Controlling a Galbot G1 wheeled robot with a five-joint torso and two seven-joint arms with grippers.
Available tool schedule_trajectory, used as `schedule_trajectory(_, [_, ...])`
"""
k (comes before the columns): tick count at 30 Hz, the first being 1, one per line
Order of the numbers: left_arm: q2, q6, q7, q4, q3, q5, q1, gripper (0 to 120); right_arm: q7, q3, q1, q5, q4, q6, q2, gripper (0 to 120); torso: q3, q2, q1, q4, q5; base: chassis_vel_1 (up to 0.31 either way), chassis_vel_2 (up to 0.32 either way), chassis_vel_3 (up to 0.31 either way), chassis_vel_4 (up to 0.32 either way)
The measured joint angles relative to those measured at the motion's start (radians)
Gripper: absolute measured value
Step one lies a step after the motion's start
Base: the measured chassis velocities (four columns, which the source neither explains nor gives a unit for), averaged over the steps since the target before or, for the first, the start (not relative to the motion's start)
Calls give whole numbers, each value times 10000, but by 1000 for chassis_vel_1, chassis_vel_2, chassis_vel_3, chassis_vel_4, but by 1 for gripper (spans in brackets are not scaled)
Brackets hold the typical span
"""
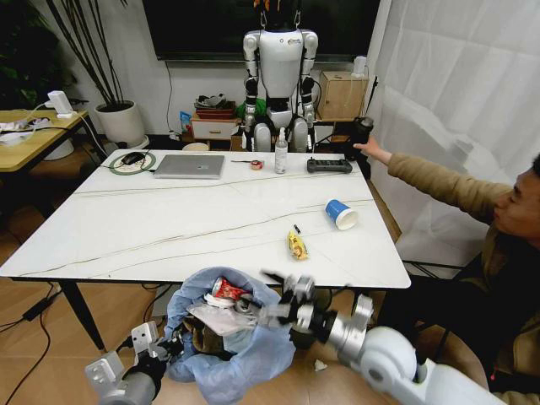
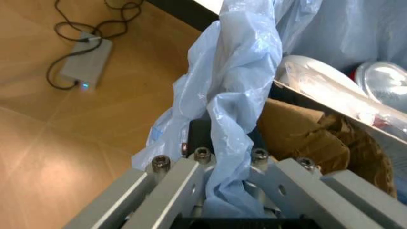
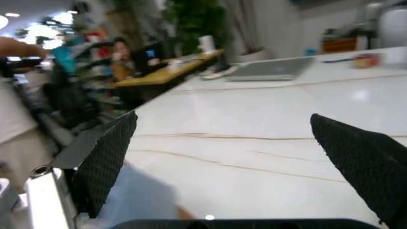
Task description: Pick up the trash bin and place the trash from the table into it.
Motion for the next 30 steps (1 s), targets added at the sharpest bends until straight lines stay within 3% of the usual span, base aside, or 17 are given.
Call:
schedule_trajectory(6, [440,461,-354,-239,-294,-846,39,0,1283,361,398,-295,-983,-492,362,100,1,0,3,-2,0,0,0,0,0])
schedule_trajectory(10, [465,529,-376,-273,-320,-870,24,0,1322,388,528,-567,-1221,-977,526,100,1,0,2,-4,-1,0,0,0,0])
schedule_trajectory(16, [350,540,-383,-343,-294,-706,50,0,1725,26,1139,-1203,-1953,-2588,1310,100,1,0,2,0,-1,0,0,0,0])
schedule_trajectory(23, [284,490,-371,-478,-380,-590,176,0,2122,-178,1448,-1826,-2830,-3289,2039,100,1,0,2,-1,0,0,0,0,0])
schedule_trajectory(30, [227,435,-353,-491,-361,-495,205,0,2131,-66,1597,-2104,-3570,-3368,2435,98,0,0,1,-1,-1,0,0,0,0])
